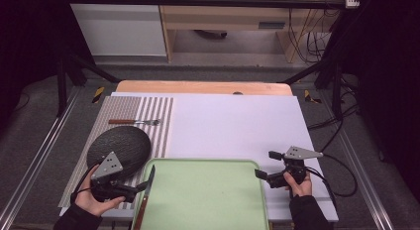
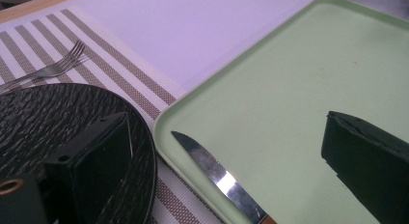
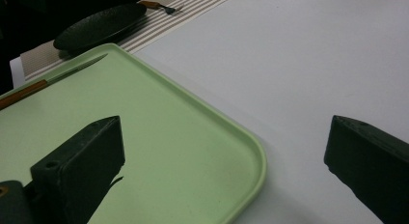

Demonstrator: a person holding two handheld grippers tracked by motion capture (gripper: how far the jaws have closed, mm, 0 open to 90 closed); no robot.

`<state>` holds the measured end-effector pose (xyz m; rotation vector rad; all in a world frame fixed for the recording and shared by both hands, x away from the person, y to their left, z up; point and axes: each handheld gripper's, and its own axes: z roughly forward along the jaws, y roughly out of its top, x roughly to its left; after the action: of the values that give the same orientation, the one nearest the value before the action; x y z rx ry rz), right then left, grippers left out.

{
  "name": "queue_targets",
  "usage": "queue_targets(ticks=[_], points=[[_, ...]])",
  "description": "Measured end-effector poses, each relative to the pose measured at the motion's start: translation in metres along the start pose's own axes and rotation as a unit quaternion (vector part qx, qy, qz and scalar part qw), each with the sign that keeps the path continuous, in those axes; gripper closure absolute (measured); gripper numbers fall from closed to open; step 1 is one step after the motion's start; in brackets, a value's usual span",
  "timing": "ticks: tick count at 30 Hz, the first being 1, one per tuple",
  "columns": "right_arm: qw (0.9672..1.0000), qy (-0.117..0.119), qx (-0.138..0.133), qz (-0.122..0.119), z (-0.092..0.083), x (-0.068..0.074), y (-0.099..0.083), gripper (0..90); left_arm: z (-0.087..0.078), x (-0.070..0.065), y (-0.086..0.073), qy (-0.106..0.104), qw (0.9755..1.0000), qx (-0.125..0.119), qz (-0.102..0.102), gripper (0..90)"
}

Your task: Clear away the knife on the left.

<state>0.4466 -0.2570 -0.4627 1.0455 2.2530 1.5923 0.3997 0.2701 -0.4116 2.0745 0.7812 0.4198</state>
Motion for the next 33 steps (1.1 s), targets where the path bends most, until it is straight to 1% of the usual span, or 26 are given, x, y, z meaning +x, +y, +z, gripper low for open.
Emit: queue_targets(ticks=[2, 5, 7, 9, 16, 20, 27, 33], points=[[1.0, -0.001, 0.001, 0.0, 0.0, 0.0, 0.0, 1.1, -0.001, 0.003, 0.002, -0.002, 1.0, 0.003, 0.005, 3.2], [1.0, -0.003, 0.001, -0.001, 0.0, 0.0, 0.0, 1.0, -0.001, 0.007, 0.004, -0.001, 1.0, 0.006, 0.007, 2.8], [1.0, -0.003, 0.001, 0.0, 0.0, 0.0, 0.0, 1.0, -0.001, 0.009, 0.006, -0.003, 0.9998, 0.012, 0.014, 2.7], [1.0, -0.003, 0.001, 0.0, 0.0, 0.0, 0.0, 1.0, -0.001, 0.01, 0.007, 0.003, 0.9996, 0.02, 0.02, 2.7], [1.0, -0.007, 0.003, -0.001, 0.001, -0.001, 0.0, 1.0, -0.001, 0.019, 0.011, 0.0, 0.9986, 0.031, 0.042, 2.7], [1.0, -0.006, 0.002, 0.0, 0.0, -0.001, 0.0, 1.0, 0.0, 0.026, 0.014, 0.007, 0.9973, 0.044, 0.058, 2.7], [1.0, -0.006, -0.002, 0.001, 0.0, -0.001, 0.0, 1.0, 0.001, 0.035, 0.021, 0.006, 0.9949, 0.057, 0.083, 2.7], [1.0, -0.006, -0.001, 0.001, 0.0, -0.001, 0.0, 1.0, 0.0, 0.041, 0.029, 0.005, 0.9912, 0.068, 0.113, 2.6]])
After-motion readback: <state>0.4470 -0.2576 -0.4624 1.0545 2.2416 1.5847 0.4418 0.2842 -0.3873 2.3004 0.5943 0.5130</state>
